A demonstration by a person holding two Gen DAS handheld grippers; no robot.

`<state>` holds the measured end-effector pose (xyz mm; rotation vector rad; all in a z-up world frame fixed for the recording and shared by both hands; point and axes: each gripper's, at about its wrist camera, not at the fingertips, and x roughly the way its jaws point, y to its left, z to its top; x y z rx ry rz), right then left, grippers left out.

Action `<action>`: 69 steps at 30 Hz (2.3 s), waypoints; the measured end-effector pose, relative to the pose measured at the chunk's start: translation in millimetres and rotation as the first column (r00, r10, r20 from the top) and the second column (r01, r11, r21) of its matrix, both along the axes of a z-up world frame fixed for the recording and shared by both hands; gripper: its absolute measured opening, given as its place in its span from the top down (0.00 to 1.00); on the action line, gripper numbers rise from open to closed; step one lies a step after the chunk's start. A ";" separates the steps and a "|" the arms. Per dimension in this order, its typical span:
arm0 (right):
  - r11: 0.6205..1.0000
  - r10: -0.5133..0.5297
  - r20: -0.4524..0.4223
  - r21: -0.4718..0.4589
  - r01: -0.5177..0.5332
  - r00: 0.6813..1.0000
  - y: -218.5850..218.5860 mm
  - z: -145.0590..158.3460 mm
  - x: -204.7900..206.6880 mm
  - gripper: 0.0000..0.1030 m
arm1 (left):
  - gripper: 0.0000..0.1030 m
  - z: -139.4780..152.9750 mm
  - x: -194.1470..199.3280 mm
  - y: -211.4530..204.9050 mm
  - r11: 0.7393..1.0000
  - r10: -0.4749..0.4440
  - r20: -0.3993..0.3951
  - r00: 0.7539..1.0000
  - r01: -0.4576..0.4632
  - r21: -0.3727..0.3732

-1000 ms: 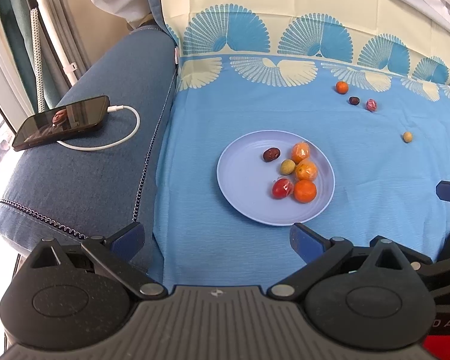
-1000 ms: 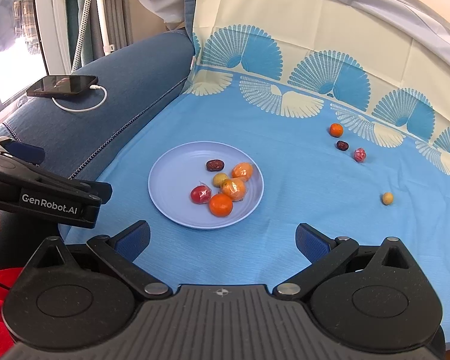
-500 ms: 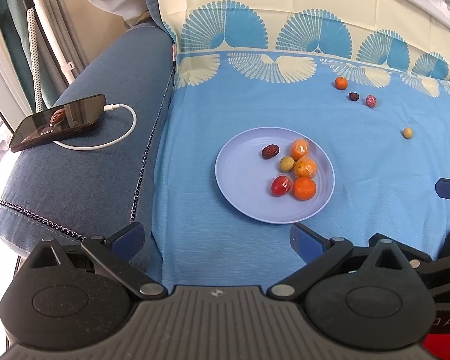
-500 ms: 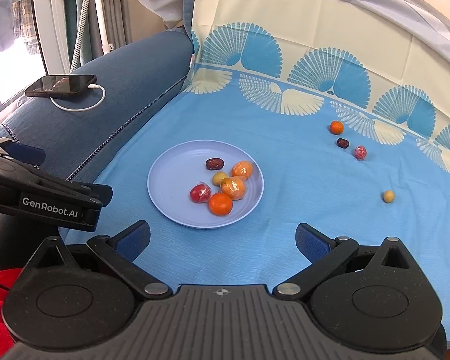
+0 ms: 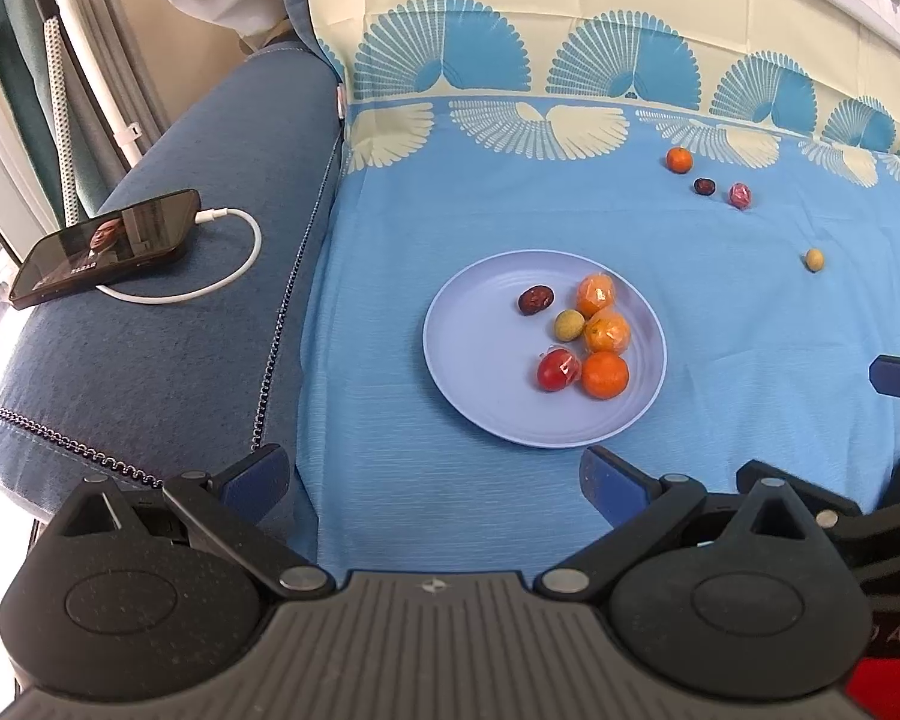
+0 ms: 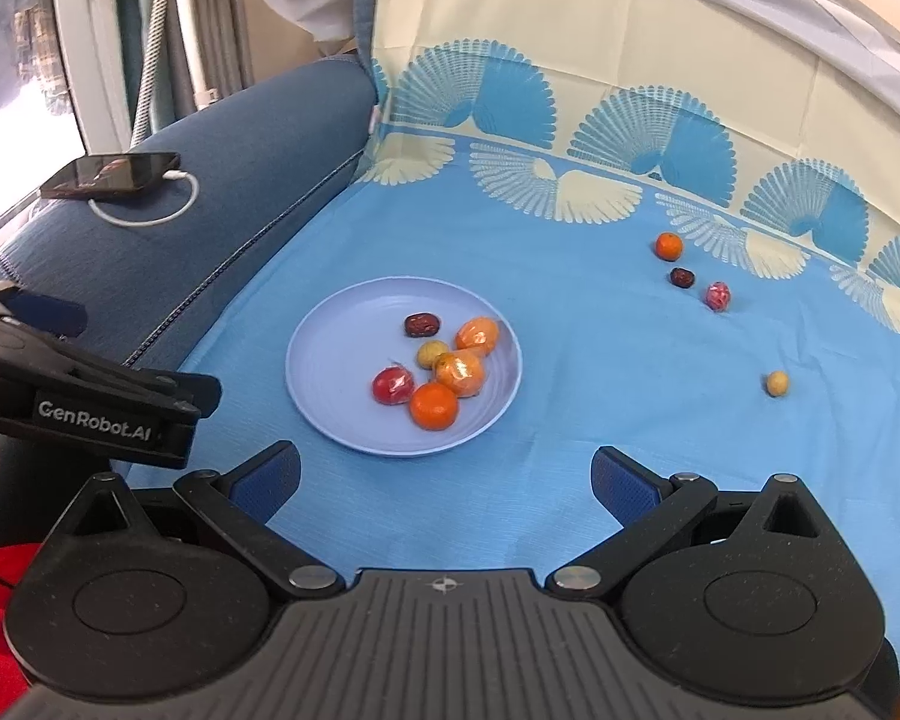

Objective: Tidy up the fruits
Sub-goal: 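Withdraw both open tools from the plate, then grasp a red date with the left tool while the right tool grasps a yellow fruit, then carry the red date with the left tool while the right tool carries the yellow fruit to the plate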

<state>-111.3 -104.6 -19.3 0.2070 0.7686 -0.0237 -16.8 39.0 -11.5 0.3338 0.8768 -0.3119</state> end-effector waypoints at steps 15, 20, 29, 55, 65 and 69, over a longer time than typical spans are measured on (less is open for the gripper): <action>0.956 -0.291 0.046 -0.030 0.292 0.956 -114.7 -30.6 11.7 0.01 | 0.00 9.7 54.3 -93.5 0.988 -0.150 0.022 0.988 0.150 0.025; 0.914 -0.403 0.033 -0.043 0.404 0.915 -173.7 -62.5 35.6 0.01 | 0.00 0.3 104.6 -159.9 0.975 -0.224 0.020 0.974 0.224 0.009; 0.843 -0.538 -0.030 0.000 0.538 0.843 -247.9 -152.6 90.4 0.01 | 0.00 -68.0 203.1 -303.0 0.937 -0.348 -0.054 0.936 0.348 -0.006; 0.831 -0.554 0.032 -0.038 0.555 0.832 -271.7 -215.0 125.8 0.74 | 0.78 -130.7 262.1 -398.1 0.905 -0.425 -0.149 0.893 0.419 -0.070; 0.877 -0.472 0.087 -0.054 0.478 0.877 -242.6 -151.5 100.0 0.74 | 0.78 -67.1 196.1 -289.9 0.957 -0.286 -0.167 0.943 0.289 -0.012; 0.925 -0.374 0.089 -0.044 0.378 0.923 -208.6 -114.9 74.1 0.74 | 0.78 -37.2 160.3 -229.3 0.973 -0.230 -0.165 0.959 0.230 -0.020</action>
